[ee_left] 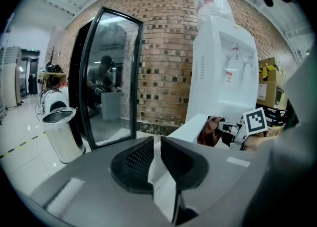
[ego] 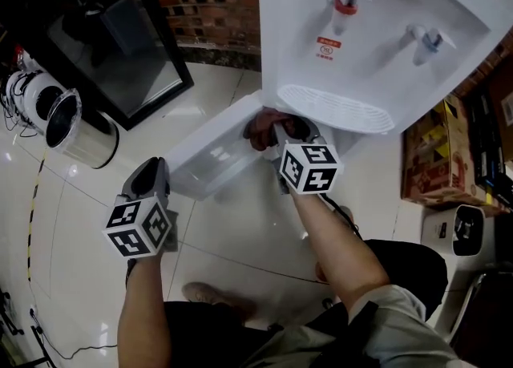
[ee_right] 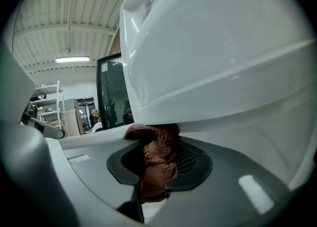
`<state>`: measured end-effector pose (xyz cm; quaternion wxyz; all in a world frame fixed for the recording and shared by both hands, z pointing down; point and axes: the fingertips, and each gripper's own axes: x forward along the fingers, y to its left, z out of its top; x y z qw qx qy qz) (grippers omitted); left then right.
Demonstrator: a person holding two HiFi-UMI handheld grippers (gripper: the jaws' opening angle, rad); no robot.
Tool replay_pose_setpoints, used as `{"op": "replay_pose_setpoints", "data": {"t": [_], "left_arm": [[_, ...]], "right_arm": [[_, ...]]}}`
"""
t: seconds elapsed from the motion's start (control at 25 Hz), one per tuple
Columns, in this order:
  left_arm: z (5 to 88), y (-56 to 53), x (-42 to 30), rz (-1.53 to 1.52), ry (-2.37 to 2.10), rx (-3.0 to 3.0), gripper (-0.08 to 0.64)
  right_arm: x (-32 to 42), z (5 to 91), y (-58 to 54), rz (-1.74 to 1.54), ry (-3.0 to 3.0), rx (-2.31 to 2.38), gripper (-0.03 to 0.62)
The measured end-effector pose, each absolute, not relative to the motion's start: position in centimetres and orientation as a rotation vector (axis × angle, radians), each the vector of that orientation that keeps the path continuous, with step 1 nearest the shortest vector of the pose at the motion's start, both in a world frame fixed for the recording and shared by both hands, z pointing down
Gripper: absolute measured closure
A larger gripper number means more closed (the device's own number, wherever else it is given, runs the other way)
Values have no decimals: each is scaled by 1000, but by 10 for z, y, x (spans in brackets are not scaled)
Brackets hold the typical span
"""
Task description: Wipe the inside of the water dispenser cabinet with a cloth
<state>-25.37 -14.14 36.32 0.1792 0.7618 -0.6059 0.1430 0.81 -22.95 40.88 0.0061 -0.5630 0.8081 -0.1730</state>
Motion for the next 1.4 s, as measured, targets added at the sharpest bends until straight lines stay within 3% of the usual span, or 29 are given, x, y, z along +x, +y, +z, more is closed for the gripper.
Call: {"op": "replay_pose_setpoints", "data": {"t": [0.44,0.96,1.4], "left_arm": [[366,-132,-248,464,-1684,2140,543],[368,-121,-236,641,-1719,2097,558],[366,-112,-227,671,-1755,2111,559]], "right_arm": [[68,405,-213,-505,2433,-1942,485],[217,402,-154,-506,2175,-2224,485],[249,399,-134,-434,2118,-2298,485]]}}
